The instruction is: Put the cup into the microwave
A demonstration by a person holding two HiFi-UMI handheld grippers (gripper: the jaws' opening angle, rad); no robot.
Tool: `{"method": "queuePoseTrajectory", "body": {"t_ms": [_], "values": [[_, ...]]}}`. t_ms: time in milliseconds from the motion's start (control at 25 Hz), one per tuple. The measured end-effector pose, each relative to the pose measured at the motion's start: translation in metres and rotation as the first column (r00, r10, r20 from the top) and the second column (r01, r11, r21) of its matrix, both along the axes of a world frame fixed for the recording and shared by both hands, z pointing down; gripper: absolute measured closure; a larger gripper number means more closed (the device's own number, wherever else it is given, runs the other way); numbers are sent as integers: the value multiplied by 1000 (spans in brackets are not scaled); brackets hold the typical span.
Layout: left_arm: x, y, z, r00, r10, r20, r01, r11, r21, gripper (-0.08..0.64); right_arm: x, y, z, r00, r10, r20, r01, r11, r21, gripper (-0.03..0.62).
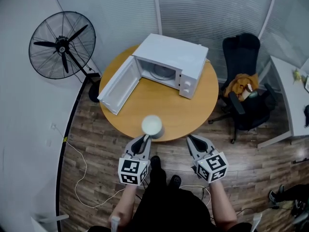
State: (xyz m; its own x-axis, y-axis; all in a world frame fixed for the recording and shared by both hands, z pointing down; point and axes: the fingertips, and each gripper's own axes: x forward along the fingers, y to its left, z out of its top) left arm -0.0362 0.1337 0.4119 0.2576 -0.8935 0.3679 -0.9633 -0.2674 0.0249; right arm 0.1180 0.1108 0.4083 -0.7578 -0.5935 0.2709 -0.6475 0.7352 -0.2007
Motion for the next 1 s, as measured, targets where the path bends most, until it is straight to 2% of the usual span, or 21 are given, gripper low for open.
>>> {"method": "queuePoseTrajectory", "body": {"t_ms": [680, 1000], "values": [[-56, -102, -4, 992, 128, 7, -128, 991, 23, 518, -64, -81, -17, 994, 105, -30, -105, 994, 15, 583], [-76, -130, 14, 980, 197, 12, -197, 980, -7, 517, -87, -103, -8, 986, 160, -45, -161, 987, -10, 583]]}}
